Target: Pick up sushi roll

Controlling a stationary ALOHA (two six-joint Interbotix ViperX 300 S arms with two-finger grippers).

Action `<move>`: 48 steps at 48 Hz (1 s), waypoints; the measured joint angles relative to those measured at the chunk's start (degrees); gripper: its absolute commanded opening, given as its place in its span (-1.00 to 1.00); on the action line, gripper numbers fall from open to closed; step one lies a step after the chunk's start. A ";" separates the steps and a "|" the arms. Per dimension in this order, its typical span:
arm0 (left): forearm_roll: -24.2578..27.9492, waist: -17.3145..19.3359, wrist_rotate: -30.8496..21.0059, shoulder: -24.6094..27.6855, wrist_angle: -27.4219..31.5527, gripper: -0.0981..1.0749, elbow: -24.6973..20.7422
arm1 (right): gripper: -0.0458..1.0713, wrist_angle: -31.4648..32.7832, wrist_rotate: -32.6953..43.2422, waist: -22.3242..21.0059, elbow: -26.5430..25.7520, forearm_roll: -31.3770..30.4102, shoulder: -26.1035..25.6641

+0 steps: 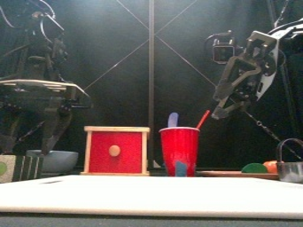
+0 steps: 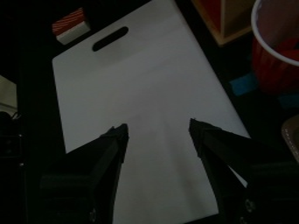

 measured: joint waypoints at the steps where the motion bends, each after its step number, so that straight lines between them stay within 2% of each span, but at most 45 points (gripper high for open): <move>1: 0.09 0.00 -0.09 0.00 0.00 0.81 0.18 | 0.70 0.00 0.00 0.00 -0.09 0.00 0.00; 18: 3.43 0.09 -3.60 2.20 -6.15 0.77 2.46 | 0.70 0.00 0.00 0.00 0.35 1.05 -0.26; 35: 3.69 0.18 -3.78 3.43 -6.42 0.45 2.46 | 0.70 0.00 0.00 0.00 1.49 1.67 -1.85; 42: 3.60 0.18 -3.87 2.72 -5.54 0.44 1.05 | 0.70 0.00 0.00 0.00 1.76 1.67 -2.46; 48: 3.52 0.18 -3.78 1.76 -3.78 0.44 -2.81 | 0.70 0.00 0.00 0.00 1.85 1.67 -2.64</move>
